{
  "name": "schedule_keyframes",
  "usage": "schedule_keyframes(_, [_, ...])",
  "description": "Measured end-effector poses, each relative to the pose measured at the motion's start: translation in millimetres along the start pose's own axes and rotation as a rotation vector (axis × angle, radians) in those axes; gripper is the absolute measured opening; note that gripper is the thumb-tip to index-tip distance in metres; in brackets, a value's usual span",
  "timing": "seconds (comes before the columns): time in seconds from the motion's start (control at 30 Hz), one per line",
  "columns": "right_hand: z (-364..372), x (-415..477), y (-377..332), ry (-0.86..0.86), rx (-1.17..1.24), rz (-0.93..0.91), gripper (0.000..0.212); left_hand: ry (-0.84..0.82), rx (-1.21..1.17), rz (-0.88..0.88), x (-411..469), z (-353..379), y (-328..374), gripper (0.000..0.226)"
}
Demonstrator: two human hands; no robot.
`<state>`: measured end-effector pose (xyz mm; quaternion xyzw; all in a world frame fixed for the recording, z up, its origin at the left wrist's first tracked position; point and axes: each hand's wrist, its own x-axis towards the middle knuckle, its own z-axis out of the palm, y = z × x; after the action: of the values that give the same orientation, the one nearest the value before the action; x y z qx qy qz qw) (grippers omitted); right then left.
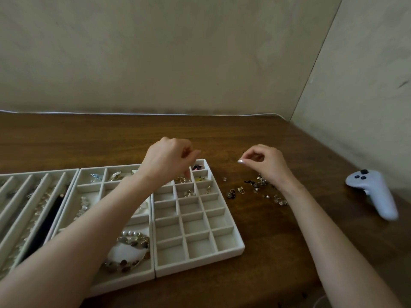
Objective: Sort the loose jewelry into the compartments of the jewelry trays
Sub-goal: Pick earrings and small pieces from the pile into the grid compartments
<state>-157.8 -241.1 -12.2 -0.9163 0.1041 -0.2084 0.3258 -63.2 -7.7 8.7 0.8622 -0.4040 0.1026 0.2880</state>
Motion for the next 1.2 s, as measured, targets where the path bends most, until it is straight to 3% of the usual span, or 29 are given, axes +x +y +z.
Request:
schedule_keyframes(0.13, [23, -9, -42, -0.15, 0.275, -0.119, 0.005, 0.291, -0.055, -0.066, 0, -3, -1, 0.028])
schedule_keyframes(0.27, [50, -19, -67, -0.276, 0.267, -0.258, 0.006, 0.411, -0.129, -0.15, 1, -6, -2, 0.033])
schedule_keyframes(0.4, [52, -22, -71, -0.288, 0.282, -0.283, 0.013, 0.391, -0.102, -0.129, 0, -4, 0, 0.029])
schedule_keyframes(0.5, [38, -16, -64, -0.163, 0.298, -0.187, 0.01, 0.397, -0.075, -0.133, 0, -3, -1, 0.03])
schedule_keyframes(0.67, [3, -8, -33, 0.012, 0.068, -0.081, 0.012, 0.361, -0.104, -0.111, 1, -1, -2, 0.029])
schedule_keyframes(0.87, [-18, -6, -15, -0.146, 0.006, 0.03, 0.011, 0.134, -0.147, 0.02, 0, 2, 2, 0.03])
schedule_keyframes(0.97, [-18, -8, -23, -0.344, 0.053, 0.01, 0.011, 0.008, -0.094, 0.03, -1, 3, 2, 0.033])
schedule_keyframes(1.07, [-10, -11, -31, -0.586, 0.0, -0.022, 0.013, -0.008, -0.074, 0.029, 0, 3, 1, 0.034])
schedule_keyframes(1.2, [5, -9, -33, -0.637, -0.142, -0.069, 0.015, 0.002, -0.069, 0.044, 0, 4, 0, 0.034])
